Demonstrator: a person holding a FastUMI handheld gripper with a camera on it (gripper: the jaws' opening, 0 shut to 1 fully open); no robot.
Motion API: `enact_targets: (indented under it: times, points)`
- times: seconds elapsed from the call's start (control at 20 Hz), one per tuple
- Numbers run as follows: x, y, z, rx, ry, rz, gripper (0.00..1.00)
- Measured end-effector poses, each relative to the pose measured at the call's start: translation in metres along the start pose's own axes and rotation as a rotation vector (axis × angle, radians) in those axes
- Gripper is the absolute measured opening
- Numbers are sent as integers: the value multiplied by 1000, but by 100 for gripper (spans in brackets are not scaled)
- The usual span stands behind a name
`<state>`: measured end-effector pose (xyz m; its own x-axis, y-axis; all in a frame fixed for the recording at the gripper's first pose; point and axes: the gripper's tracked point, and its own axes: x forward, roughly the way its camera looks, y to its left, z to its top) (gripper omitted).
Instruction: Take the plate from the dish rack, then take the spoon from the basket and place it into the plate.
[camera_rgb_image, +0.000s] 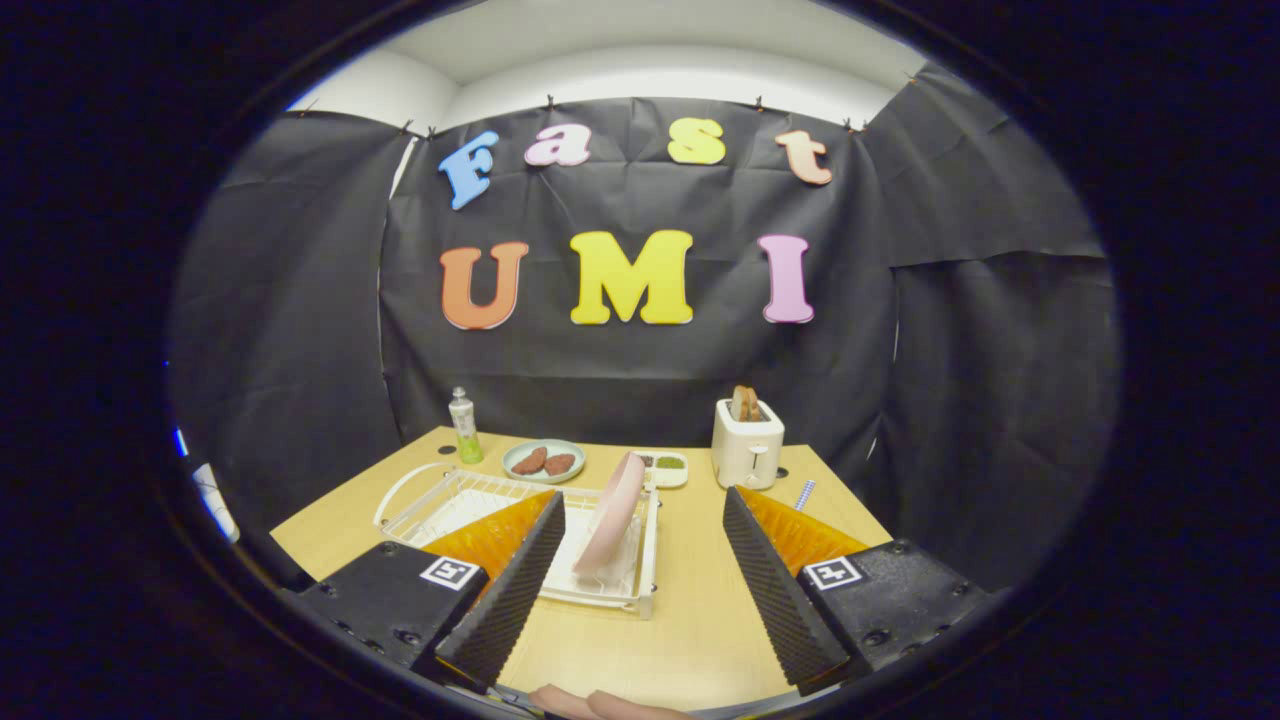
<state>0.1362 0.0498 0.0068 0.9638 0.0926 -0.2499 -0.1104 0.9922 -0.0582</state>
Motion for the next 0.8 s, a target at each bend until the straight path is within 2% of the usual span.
enact_targets:
  times: [0.15,0.3,0.45,0.55,0.6,0.65,0.8]
  points:
    - [54,18,13,-25,123,26,100]
    - [106,27,-3,-15,321,33,100]
    - [151,18,-6,-52,469,-38,100]
    - [169,18,-10,-8,563,-62,98]
    - [179,18,-16,6,617,-70,94]
    - [186,15,-18,-5,667,-92,83]
    - [202,11,-19,8,775,-151,67]
